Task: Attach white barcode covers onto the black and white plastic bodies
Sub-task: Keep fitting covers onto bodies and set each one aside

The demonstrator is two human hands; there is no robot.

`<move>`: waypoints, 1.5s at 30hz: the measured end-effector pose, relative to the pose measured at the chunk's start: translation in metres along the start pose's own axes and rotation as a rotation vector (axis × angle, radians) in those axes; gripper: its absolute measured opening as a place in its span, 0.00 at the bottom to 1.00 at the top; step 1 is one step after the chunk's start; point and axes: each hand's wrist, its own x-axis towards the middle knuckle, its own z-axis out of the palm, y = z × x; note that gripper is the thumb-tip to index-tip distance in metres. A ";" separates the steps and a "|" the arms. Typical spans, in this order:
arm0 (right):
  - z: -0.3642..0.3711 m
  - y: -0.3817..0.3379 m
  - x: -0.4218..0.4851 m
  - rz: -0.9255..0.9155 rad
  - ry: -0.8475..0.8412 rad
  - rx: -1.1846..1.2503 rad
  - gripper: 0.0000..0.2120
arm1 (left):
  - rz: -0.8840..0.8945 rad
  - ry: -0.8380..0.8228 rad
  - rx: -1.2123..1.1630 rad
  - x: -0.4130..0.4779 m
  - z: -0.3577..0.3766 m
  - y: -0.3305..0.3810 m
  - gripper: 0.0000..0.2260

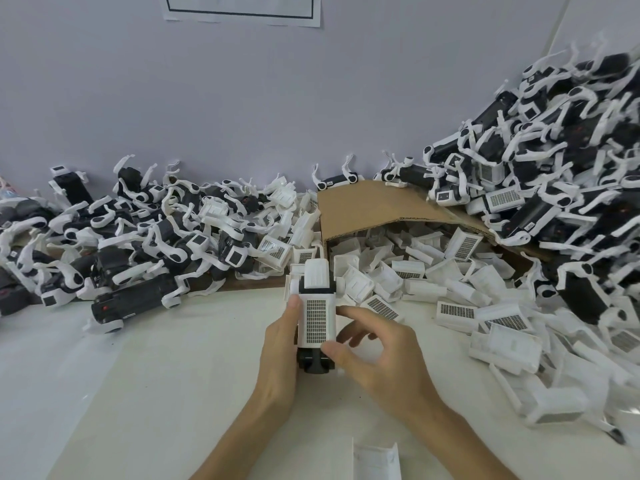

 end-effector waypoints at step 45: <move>0.006 0.005 -0.001 -0.141 0.101 -0.228 0.41 | 0.305 -0.039 0.347 -0.009 0.010 0.000 0.10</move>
